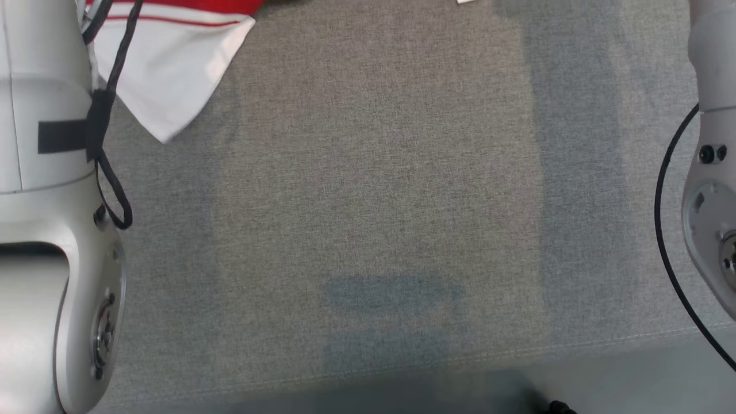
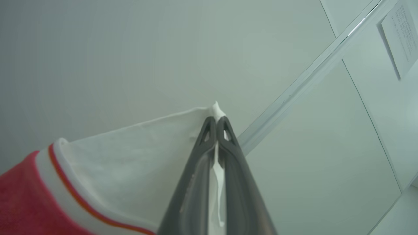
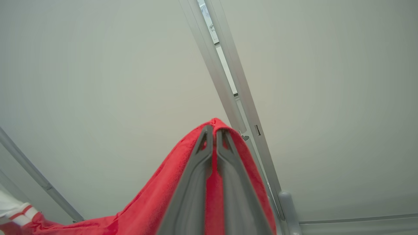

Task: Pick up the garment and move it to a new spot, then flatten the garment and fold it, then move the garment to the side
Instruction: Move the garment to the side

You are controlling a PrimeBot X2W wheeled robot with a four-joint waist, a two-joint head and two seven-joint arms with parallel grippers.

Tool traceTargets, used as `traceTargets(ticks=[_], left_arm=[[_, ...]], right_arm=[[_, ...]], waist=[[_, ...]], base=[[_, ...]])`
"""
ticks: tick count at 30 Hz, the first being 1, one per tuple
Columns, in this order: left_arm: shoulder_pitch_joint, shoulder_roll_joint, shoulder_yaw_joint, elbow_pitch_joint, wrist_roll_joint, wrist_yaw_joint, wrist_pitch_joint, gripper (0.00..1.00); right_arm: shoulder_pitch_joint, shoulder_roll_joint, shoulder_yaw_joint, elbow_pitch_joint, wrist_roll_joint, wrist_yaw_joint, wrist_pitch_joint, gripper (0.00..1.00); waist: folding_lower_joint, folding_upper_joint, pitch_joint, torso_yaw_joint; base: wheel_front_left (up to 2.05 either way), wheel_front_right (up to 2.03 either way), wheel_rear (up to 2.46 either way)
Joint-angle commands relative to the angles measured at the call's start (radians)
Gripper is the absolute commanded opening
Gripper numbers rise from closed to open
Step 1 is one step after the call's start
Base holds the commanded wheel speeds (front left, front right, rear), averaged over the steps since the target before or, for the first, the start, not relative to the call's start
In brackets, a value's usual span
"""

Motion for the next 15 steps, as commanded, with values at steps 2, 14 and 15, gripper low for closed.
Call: traceTargets(ticks=[2,14,15], left_arm=[[-0.087,-0.005,-0.022,0.027,0.047,-0.037,-0.029,0.00],[-0.179,-0.013,0.112,-0.069,0.223,-0.122,-0.045,0.00],[-0.170,-0.014,0.141,-0.092,0.238,-0.131,-0.045,0.00]], right_arm=[[-0.092,-0.004,-0.028,0.102,-0.031,0.000,-0.133,0.00],[-0.189,-0.005,-0.039,-0.037,-0.028,0.000,-0.256,0.00],[-0.170,-0.005,-0.060,-0.102,-0.046,0.000,-0.256,0.00]], waist=[[-0.0003,0.0000,0.074,-0.037],[-0.0003,0.0000,0.118,-0.052],[-0.0003,0.0000,0.114,-0.054]], base=[[0.00,0.00,0.00],[0.00,0.00,0.00],[0.00,0.00,0.00]])
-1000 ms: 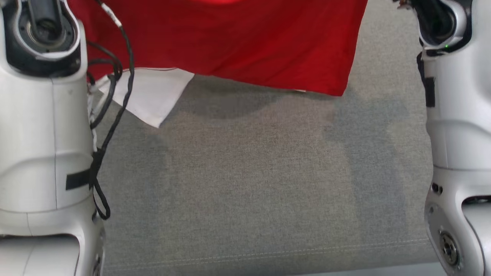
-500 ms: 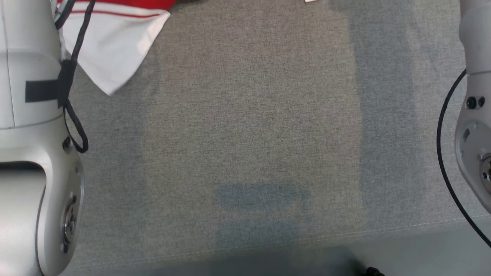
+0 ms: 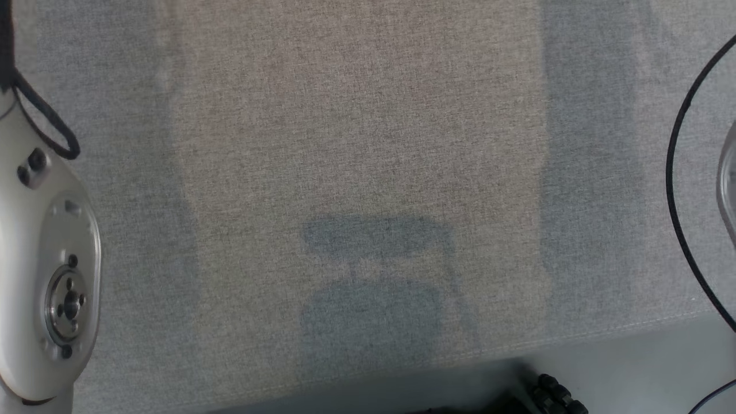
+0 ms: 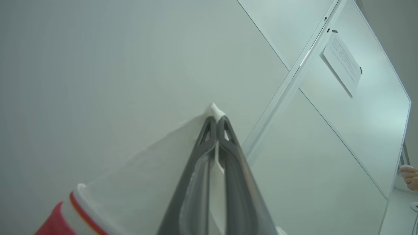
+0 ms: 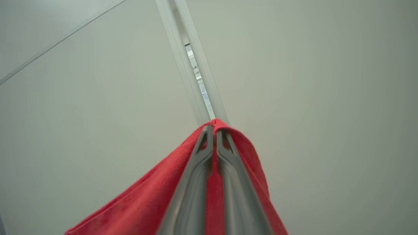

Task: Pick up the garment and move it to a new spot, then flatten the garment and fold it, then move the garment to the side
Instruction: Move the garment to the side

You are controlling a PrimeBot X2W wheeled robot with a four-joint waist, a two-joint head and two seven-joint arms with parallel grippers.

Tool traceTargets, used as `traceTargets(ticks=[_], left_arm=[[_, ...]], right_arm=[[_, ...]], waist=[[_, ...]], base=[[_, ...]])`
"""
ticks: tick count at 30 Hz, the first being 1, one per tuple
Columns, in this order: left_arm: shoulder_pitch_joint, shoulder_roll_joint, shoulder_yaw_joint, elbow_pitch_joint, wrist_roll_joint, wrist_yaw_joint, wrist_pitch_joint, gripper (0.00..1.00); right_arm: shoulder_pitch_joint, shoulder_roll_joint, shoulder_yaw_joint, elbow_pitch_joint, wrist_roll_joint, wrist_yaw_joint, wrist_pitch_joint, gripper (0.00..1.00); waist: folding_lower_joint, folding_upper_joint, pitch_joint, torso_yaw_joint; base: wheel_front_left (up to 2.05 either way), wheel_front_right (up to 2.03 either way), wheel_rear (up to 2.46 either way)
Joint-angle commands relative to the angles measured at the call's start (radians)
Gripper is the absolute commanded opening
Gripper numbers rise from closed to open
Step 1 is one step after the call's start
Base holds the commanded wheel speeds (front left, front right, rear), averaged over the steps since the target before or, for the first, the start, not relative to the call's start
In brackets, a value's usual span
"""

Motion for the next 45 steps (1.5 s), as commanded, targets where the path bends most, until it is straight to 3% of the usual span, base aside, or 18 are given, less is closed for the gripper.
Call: traceTargets(ticks=[1,4,7,17,21,27,32,37,45], left_arm=[[0.016,0.003,0.037,-0.032,0.028,-0.015,0.000,0.00],[0.036,-0.001,0.062,-0.095,0.030,-0.040,0.001,0.00],[0.088,0.000,0.034,-0.101,0.020,-0.049,0.001,0.00],[0.303,0.001,-0.072,-0.130,-0.081,-0.055,0.000,0.00],[0.506,0.001,-0.121,-0.241,-0.128,-0.052,0.002,0.00],[0.792,0.010,-0.114,-0.460,-0.163,0.027,0.035,0.00],[1.033,0.012,-0.095,-0.590,-0.151,0.092,0.026,0.00],[1.239,0.005,-0.099,-0.654,-0.173,0.141,0.017,0.00],[1.481,0.005,-0.212,-0.655,-0.157,0.198,0.059,0.00]], right_arm=[[0.042,-0.006,-0.036,-0.069,-0.015,0.000,-0.003,0.00],[0.097,-0.002,-0.066,-0.182,-0.035,0.000,-0.002,0.00],[0.153,-0.002,-0.061,-0.192,-0.058,0.000,-0.002,0.00],[0.314,-0.006,0.092,-0.085,-0.136,0.000,0.002,0.00],[0.430,-0.036,0.160,-0.098,-0.107,0.000,0.146,0.00],[0.629,-0.096,0.185,-0.267,-0.040,0.000,0.416,0.00],[0.827,-0.125,0.160,-0.416,-0.015,0.000,0.571,0.00],[1.018,-0.136,0.102,-0.498,-0.035,0.000,0.686,0.00],[1.239,-0.112,0.058,-0.564,-0.148,0.000,0.820,0.00]], waist=[[-0.0001,-0.0001,-0.007,-0.005],[-0.0001,-0.0001,-0.007,-0.007],[-0.0001,-0.0001,0.018,-0.002],[-0.0001,-0.0001,0.022,0.042],[-0.0001,-0.0001,-0.042,0.056],[-0.0001,-0.0001,-0.128,0.056],[-0.0001,-0.0001,-0.215,0.073],[-0.0001,-0.0001,-0.311,0.111],[-0.0001,-0.0001,-0.430,0.145]], base=[[0.00,0.00,0.00],[0.00,0.00,0.00],[0.00,0.00,0.00],[0.00,0.00,0.00],[0.00,0.00,0.00],[0.00,0.00,0.00],[0.00,0.00,0.00],[0.00,0.00,0.00],[0.00,0.00,0.00]])
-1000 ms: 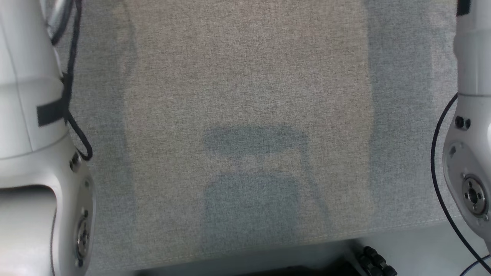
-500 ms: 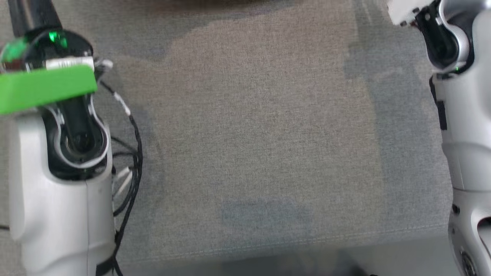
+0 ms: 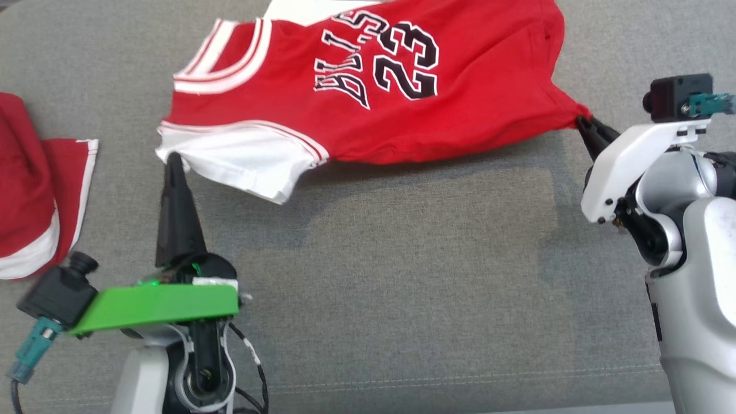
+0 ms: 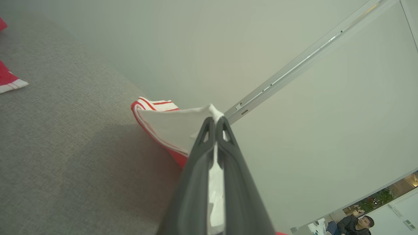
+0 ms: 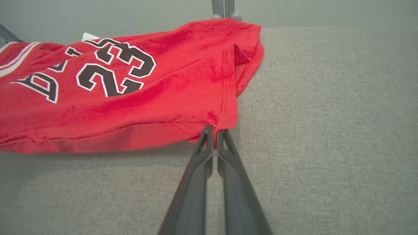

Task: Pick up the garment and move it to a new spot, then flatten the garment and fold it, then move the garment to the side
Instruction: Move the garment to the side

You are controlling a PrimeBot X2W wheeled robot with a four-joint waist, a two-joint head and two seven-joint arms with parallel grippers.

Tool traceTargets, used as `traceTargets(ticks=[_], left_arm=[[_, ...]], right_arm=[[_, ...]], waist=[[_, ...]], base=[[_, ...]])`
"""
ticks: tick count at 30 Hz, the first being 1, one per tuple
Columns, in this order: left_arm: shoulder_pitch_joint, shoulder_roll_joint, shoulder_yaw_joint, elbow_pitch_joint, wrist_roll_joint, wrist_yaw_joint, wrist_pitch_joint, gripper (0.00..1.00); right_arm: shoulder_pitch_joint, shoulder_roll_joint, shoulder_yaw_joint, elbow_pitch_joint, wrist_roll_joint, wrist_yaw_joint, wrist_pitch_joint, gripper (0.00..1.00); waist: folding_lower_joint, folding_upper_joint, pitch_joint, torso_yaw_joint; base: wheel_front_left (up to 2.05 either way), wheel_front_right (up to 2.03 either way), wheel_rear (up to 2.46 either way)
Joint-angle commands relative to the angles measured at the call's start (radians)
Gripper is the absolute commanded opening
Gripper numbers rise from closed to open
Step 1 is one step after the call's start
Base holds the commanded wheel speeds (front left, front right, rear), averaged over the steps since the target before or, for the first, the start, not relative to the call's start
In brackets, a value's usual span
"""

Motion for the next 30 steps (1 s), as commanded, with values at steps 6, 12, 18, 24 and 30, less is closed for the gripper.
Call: traceTargets(ticks=[6,12,18,24,30], left_arm=[[0.107,0.063,-0.109,0.006,0.026,0.040,0.147,0.00],[0.170,0.143,-0.182,-0.021,0.048,0.088,0.295,0.00],[0.220,0.230,-0.214,-0.023,0.081,0.133,0.392,0.00],[0.251,0.280,-0.248,-0.007,0.102,0.159,0.464,0.00],[0.275,0.319,-0.269,-0.025,0.088,0.165,0.532,0.00]], right_arm=[[0.123,-0.017,0.011,-0.061,-0.075,0.000,0.109,0.00],[0.235,-0.034,0.007,-0.122,-0.108,0.000,0.221,0.00],[0.339,-0.049,-0.009,-0.181,-0.142,0.000,0.311,0.00],[0.411,-0.071,-0.047,-0.209,-0.197,0.000,0.355,0.00],[0.459,-0.067,-0.081,-0.230,-0.218,0.000,0.389,0.00]], waist=[[0.0001,0.0000,-0.128,0.056],[0.0001,0.0000,-0.173,0.078],[0.0001,0.0000,-0.190,0.083],[0.0001,0.0000,-0.189,0.081],[0.0001,0.0000,-0.182,0.085]], base=[[0.00,0.00,0.00],[0.00,0.00,0.00],[0.00,0.00,0.00],[0.00,0.00,0.00],[0.00,0.00,0.00]])
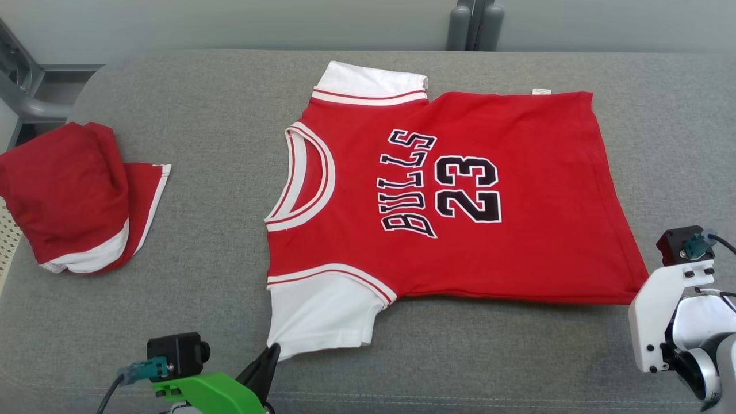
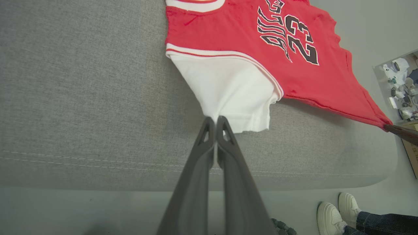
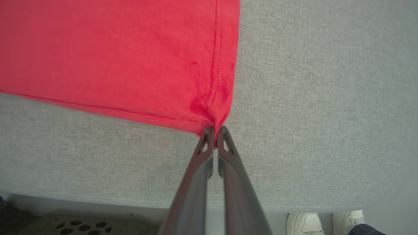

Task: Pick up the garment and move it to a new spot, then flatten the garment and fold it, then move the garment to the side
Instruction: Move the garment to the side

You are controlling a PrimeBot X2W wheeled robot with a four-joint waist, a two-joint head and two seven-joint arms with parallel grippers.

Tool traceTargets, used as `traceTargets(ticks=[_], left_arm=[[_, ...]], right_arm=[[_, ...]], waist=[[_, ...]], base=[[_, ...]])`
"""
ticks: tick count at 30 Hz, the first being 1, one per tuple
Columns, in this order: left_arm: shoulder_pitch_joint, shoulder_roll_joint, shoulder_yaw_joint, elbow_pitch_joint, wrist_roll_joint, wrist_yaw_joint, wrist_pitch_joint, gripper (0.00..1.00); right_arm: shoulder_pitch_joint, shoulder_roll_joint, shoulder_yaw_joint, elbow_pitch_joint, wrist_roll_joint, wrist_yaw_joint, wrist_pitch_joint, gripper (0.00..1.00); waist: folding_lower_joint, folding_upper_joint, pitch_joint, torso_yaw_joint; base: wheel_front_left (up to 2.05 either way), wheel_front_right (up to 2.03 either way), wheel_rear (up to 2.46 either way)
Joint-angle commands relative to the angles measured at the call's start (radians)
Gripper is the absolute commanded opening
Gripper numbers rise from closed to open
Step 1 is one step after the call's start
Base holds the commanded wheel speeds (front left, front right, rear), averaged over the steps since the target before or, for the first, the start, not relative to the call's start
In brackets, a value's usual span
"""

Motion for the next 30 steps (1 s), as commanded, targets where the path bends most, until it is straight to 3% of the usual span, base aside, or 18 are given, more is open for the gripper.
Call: traceTargets(ticks=[1,9,16,30], left_arm=[[0.023,0.027,0.000,-0.013,0.002,0.008,0.022,0.00],[0.055,0.071,-0.003,-0.059,-0.009,0.023,0.073,0.00],[-0.037,0.014,0.022,-0.047,-0.033,-0.018,0.022,0.00],[-0.376,-0.107,0.000,0.219,0.029,-0.075,-0.032,0.00]], right_arm=[[0.025,0.002,-0.010,-0.017,-0.002,0.000,0.017,0.00],[0.085,0.002,-0.033,-0.076,0.028,0.000,0.072,0.00],[0.036,0.044,-0.047,-0.120,0.069,0.000,0.009,0.00],[-0.116,0.051,-0.031,0.037,0.014,0.000,-0.056,0.00]], waist=[[0.0001,0.0000,0.002,0.003],[0.0001,0.0000,0.004,0.011],[0.0001,0.0000,0.017,0.007],[0.0001,0.0000,0.043,0.001]], base=[[0.00,0.00,0.00],[0.00,0.00,0.00],[0.00,0.00,0.00],[0.00,0.00,0.00]])
